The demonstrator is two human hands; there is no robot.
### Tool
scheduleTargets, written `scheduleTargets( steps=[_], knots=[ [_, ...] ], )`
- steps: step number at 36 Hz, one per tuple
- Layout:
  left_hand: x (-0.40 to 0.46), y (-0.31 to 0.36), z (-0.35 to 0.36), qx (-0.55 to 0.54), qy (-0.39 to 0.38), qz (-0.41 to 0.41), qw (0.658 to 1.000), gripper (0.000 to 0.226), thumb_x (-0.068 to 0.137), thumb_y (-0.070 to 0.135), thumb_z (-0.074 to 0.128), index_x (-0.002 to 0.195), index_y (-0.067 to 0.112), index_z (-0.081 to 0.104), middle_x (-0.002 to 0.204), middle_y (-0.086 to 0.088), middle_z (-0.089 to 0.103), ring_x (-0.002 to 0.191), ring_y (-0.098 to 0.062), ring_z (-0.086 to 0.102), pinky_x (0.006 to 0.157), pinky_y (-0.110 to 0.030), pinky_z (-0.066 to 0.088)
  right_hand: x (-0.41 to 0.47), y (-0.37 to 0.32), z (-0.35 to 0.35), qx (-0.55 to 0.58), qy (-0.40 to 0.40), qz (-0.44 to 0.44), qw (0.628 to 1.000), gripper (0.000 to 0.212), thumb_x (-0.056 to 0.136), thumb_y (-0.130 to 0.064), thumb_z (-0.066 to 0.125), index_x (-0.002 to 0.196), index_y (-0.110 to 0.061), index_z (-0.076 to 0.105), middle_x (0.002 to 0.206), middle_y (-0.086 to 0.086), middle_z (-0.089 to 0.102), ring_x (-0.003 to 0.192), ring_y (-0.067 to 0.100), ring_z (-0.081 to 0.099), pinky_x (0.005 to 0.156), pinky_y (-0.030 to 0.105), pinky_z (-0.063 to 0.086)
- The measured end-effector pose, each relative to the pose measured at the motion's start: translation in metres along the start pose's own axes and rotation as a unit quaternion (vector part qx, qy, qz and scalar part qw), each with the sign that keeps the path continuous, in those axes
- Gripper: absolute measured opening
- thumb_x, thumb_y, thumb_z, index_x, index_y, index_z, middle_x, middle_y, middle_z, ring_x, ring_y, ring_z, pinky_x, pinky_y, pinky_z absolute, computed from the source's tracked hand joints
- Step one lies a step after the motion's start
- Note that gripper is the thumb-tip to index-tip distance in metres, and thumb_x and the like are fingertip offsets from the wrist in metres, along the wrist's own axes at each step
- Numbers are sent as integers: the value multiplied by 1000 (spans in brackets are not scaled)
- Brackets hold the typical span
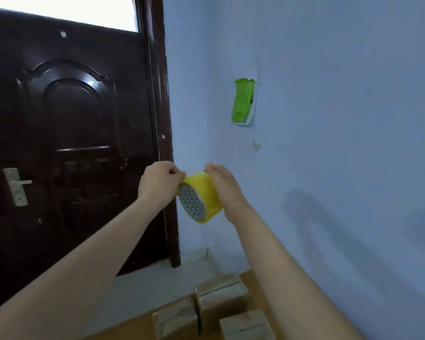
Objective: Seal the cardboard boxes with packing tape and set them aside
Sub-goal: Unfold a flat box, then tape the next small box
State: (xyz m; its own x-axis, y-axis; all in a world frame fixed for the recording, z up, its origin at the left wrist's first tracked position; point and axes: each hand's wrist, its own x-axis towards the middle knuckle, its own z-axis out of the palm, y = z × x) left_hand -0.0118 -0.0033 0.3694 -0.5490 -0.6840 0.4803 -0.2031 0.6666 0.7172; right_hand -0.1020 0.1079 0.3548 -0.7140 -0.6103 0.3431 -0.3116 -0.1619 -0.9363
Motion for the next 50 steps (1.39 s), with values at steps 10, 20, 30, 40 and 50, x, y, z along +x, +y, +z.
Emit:
scheduleTargets(
  steps=[10,20,30,40,50],
  knots=[
    [0,22,-17,-261,36,-146,954,14,88,3,52,76,0,57,66,-17,60,41,-23,61,46,-32,54,2,-24,-26,134,-135,-126,974,20,78,-24,63,96,-16,64,86,-1,67,80,12,61,79,32,49],
    [-19,-24,-41,-268,95,-187,941,17,95,10,48,80,9,55,67,-6,67,48,-15,65,62,-33,49,-9,-9,-12,-8,-234,-84,969,28,70,-33,70,96,-24,69,82,-9,70,79,7,65,75,25,50],
    [-112,-131,-33,-285,120,-279,909,16,98,16,52,90,6,61,85,-9,73,78,-22,72,78,-37,55,-51,102,6,-272,-343,50,898,21,80,-50,68,75,-31,61,76,-10,62,70,6,60,65,22,45],
    [-237,-242,29,-312,181,-468,807,17,95,10,57,79,6,61,77,-11,65,69,-26,61,53,-30,52,-114,211,24,-303,-432,145,837,25,86,-46,64,76,-24,64,73,-7,61,68,8,60,61,24,44],
    [-303,-270,62,-366,187,-509,756,18,97,2,50,80,5,53,88,-19,64,69,-22,68,53,-22,55,-149,271,39,-458,-482,133,735,47,80,-64,58,94,-20,67,86,-6,61,79,14,58,68,35,47]
  ],
)
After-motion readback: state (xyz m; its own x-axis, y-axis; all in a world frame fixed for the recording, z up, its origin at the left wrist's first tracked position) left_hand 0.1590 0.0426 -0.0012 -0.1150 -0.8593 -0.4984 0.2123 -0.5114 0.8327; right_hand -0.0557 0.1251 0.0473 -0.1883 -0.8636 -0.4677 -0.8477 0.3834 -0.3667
